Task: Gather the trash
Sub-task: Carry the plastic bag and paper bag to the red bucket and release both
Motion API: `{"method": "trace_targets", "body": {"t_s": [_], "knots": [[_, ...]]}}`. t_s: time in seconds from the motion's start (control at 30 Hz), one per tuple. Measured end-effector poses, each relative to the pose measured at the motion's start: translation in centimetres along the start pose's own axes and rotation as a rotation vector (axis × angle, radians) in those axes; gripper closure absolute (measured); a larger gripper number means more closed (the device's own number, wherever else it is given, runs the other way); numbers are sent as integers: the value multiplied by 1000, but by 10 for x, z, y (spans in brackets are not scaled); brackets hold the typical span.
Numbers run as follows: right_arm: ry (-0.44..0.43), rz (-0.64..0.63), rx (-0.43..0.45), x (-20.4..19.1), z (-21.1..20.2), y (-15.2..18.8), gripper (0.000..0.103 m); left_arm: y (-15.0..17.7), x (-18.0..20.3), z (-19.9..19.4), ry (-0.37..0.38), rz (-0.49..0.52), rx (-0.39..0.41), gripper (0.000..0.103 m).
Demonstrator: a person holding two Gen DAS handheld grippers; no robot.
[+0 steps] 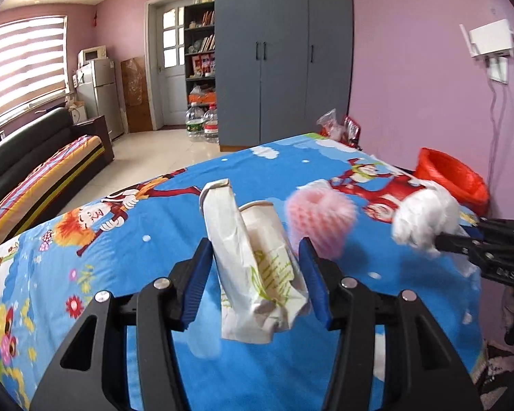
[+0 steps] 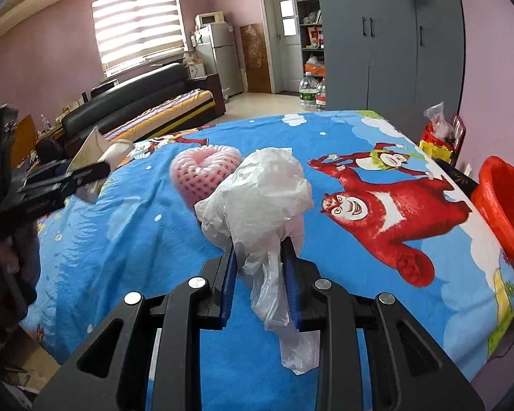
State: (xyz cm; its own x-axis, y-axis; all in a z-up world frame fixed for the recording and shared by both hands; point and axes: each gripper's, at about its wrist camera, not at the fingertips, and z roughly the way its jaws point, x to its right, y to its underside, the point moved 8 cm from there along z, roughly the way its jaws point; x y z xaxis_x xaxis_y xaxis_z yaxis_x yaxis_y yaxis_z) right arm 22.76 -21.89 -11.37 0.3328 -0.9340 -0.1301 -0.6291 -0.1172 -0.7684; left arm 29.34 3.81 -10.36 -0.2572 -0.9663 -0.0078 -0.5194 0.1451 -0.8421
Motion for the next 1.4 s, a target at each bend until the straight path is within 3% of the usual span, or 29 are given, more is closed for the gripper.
{"method": "trace_targets", "body": {"t_s": [0.33,0.8,1.1,1.4], "knots": [[34,18,100,-1,-38,-6,77,-6,59,-40,65,-13,106,52],[41,97,200,29,-76,-10,77,-15,133,-40,124,91,126,52],[112,149,261,74,-100,-10,77,-32,192,-19,196,166,133,52],[242,239,310,153,-126,-4,77,-52,269,18,317,232,123,52]]}}
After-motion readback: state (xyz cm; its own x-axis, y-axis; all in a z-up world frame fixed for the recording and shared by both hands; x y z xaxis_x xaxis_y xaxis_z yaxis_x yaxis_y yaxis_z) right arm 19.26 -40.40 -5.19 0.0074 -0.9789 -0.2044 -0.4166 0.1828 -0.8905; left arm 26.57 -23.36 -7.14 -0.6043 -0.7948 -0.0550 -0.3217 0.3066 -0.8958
